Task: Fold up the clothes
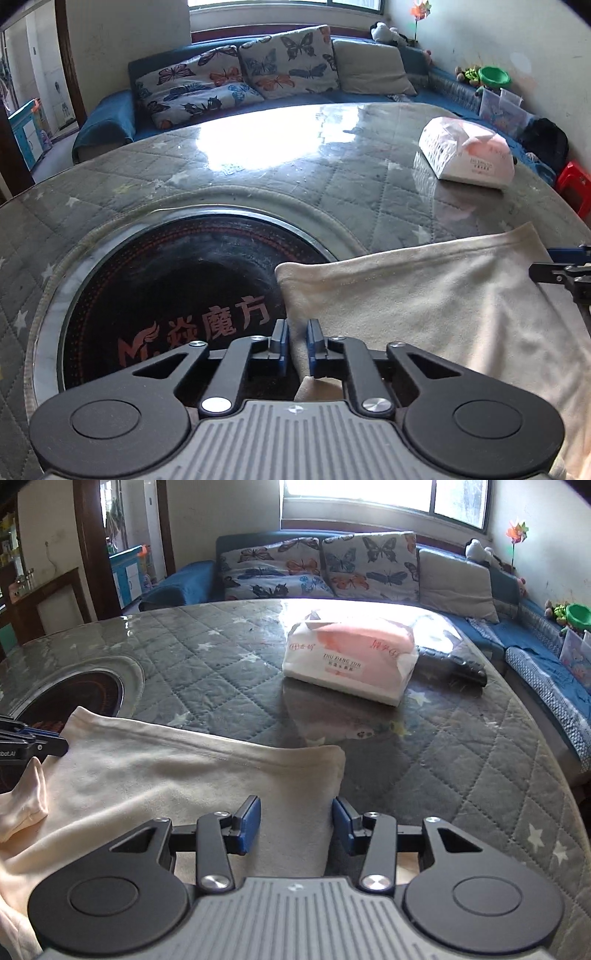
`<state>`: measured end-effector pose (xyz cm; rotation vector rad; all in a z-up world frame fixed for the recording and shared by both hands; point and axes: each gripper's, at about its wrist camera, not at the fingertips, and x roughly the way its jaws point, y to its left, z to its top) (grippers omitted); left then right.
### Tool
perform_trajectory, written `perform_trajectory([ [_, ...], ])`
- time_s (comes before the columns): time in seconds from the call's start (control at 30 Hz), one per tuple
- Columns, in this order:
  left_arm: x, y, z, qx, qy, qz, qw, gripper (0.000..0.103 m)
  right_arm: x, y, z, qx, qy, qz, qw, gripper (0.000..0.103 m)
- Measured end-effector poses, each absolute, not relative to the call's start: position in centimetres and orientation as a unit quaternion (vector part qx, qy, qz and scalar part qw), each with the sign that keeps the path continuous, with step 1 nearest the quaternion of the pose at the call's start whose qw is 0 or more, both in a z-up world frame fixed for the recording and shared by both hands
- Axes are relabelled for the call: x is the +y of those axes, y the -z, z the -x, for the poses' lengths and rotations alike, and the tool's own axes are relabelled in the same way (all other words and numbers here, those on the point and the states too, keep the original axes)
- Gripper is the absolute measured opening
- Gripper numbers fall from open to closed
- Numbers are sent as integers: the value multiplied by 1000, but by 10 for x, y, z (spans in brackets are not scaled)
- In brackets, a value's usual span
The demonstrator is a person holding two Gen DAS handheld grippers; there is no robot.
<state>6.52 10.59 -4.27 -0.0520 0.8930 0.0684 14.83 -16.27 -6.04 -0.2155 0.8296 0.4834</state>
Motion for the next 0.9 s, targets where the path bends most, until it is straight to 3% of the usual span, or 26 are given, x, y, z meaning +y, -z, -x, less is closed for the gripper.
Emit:
perform_trajectory([
  [0.1, 108, 43, -63, 425, -38, 17, 904, 8, -156, 60, -149, 395, -235, 109, 881, 14],
  [0.17, 112, 43, -63, 422, -51, 11, 905, 7, -149, 60, -150, 392, -235, 115, 882, 8],
  [0.7, 240, 42, -46, 418, -198, 19, 886, 8, -7, 67, -181, 363, -306, 143, 868, 8],
  [0.9, 253, 23, -23, 404, -193, 43, 893, 21, 12, 53, -161, 341, -337, 171, 861, 16],
])
